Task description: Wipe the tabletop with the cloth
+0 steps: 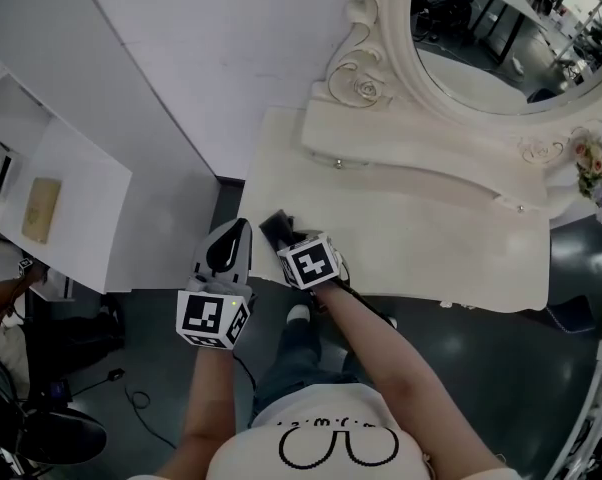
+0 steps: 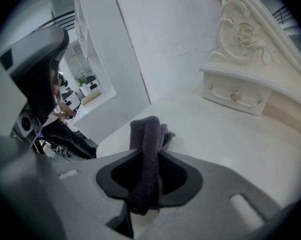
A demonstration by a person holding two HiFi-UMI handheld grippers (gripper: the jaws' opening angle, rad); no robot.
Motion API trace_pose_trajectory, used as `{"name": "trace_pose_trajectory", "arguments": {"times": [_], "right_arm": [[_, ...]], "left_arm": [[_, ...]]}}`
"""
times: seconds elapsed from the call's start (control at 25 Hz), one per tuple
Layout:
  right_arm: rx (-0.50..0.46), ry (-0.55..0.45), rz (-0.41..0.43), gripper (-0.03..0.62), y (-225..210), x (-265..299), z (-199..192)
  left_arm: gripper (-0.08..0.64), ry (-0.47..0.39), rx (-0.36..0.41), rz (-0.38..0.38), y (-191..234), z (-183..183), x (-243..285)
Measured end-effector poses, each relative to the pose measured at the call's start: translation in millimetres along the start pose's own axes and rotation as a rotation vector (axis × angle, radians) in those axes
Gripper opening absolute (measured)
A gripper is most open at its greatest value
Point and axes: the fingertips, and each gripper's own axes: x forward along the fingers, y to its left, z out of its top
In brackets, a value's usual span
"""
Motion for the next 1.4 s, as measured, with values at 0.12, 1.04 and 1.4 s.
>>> {"name": "trace_pose_trajectory", "arguments": {"times": [0.12,1.04,1.4], "right_arm": [[0.021,0.005,-0.018,0.097,-16.2,-11.9,-9.3],[0.141,-0.014,-0.104,0.097,-134.7,-98.0,-79.0],[0.173,-0.024,-0.117,0.098,-180.3,-131.0,-104.7]], "left_arm": [[0.002,-0.005,-0.003,-0.006,-12.8,1.3,5.7],[0.002,0.001,0.03,-0.101,-130.4,8.2,46.7],[0.002,0.004,0.049,-0.112,-175.4,11.0,64.3]]}}
